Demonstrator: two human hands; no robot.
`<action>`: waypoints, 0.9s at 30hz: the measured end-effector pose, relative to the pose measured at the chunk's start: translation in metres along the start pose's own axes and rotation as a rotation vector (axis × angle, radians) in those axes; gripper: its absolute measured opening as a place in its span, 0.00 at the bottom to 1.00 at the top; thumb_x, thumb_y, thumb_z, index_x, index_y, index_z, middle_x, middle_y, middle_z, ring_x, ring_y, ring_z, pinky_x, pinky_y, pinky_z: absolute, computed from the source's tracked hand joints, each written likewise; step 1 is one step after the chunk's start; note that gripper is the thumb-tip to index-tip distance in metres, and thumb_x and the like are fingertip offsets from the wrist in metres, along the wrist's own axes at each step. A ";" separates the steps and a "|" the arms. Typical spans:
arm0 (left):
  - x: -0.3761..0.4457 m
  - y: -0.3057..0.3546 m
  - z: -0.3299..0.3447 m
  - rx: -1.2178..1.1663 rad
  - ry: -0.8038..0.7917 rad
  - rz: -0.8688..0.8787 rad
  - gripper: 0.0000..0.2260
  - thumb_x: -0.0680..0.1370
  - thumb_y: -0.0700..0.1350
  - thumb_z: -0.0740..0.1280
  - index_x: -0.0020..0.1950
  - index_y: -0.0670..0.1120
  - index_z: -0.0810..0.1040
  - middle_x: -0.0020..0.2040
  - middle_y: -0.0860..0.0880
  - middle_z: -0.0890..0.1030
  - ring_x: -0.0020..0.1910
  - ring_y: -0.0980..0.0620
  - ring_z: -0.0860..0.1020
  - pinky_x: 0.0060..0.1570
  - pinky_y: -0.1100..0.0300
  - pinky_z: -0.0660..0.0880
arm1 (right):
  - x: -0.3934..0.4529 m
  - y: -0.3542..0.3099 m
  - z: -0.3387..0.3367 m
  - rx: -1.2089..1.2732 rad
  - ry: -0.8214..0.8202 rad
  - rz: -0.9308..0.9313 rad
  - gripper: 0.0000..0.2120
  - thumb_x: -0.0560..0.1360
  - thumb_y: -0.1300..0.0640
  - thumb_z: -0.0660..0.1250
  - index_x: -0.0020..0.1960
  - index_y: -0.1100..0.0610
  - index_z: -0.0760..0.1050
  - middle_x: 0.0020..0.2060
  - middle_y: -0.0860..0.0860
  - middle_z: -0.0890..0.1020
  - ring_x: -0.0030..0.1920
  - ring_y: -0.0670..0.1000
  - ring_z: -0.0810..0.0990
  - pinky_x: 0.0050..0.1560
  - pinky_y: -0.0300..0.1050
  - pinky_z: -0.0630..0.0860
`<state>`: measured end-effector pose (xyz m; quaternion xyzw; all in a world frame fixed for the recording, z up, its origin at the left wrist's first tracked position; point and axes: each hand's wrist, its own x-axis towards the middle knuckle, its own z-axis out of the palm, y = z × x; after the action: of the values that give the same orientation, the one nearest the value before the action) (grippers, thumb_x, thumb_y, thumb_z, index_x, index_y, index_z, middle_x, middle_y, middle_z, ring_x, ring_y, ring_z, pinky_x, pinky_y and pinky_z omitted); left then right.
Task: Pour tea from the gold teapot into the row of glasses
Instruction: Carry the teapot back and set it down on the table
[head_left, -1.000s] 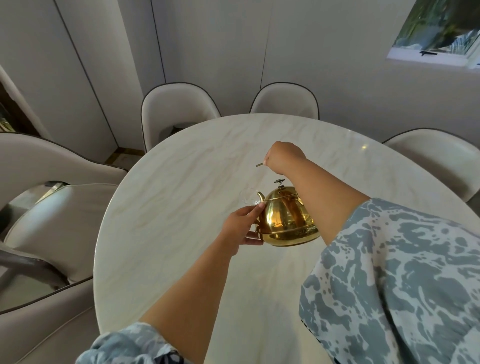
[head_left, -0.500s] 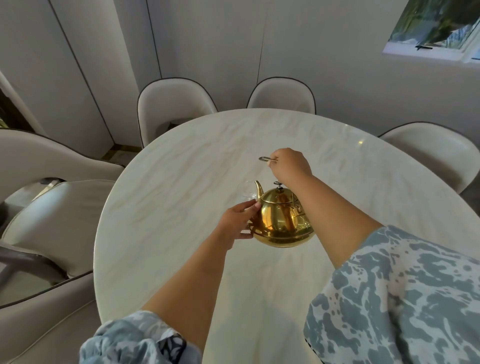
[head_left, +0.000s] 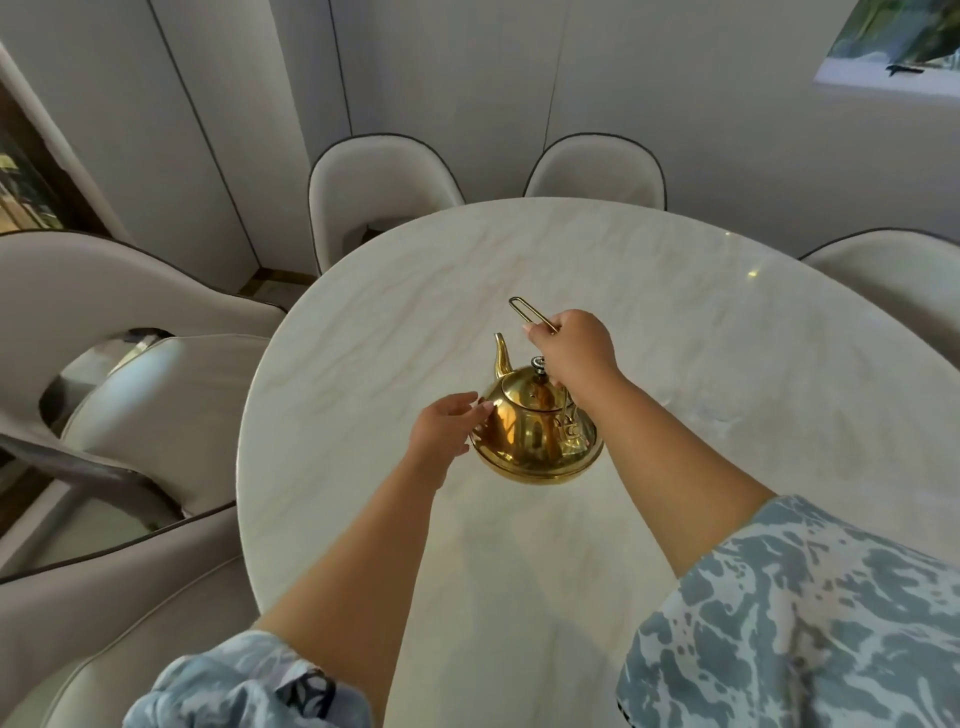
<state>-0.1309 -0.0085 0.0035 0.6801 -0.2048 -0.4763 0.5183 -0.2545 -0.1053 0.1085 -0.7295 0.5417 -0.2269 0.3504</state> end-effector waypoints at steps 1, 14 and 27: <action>0.002 -0.001 -0.009 0.000 0.027 0.010 0.20 0.75 0.48 0.74 0.66 0.45 0.79 0.59 0.46 0.81 0.56 0.49 0.77 0.57 0.51 0.77 | 0.001 -0.006 0.007 0.042 -0.020 0.003 0.16 0.80 0.49 0.65 0.54 0.62 0.78 0.33 0.53 0.78 0.27 0.49 0.74 0.28 0.39 0.70; 0.055 0.016 -0.091 0.169 0.373 0.085 0.17 0.76 0.48 0.72 0.65 0.48 0.80 0.52 0.51 0.78 0.44 0.55 0.74 0.43 0.61 0.72 | 0.044 -0.060 0.114 0.248 -0.162 0.050 0.10 0.83 0.58 0.58 0.49 0.62 0.75 0.29 0.52 0.78 0.24 0.49 0.76 0.39 0.47 0.81; 0.096 0.009 -0.092 0.117 0.352 0.016 0.23 0.71 0.44 0.77 0.65 0.50 0.80 0.62 0.45 0.79 0.57 0.47 0.78 0.59 0.48 0.78 | 0.084 -0.053 0.171 0.210 -0.078 0.075 0.12 0.82 0.54 0.60 0.57 0.61 0.77 0.49 0.59 0.85 0.44 0.58 0.85 0.48 0.51 0.84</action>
<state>-0.0048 -0.0392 -0.0298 0.7803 -0.1436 -0.3328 0.5097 -0.0734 -0.1305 0.0329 -0.6763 0.5279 -0.2404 0.4540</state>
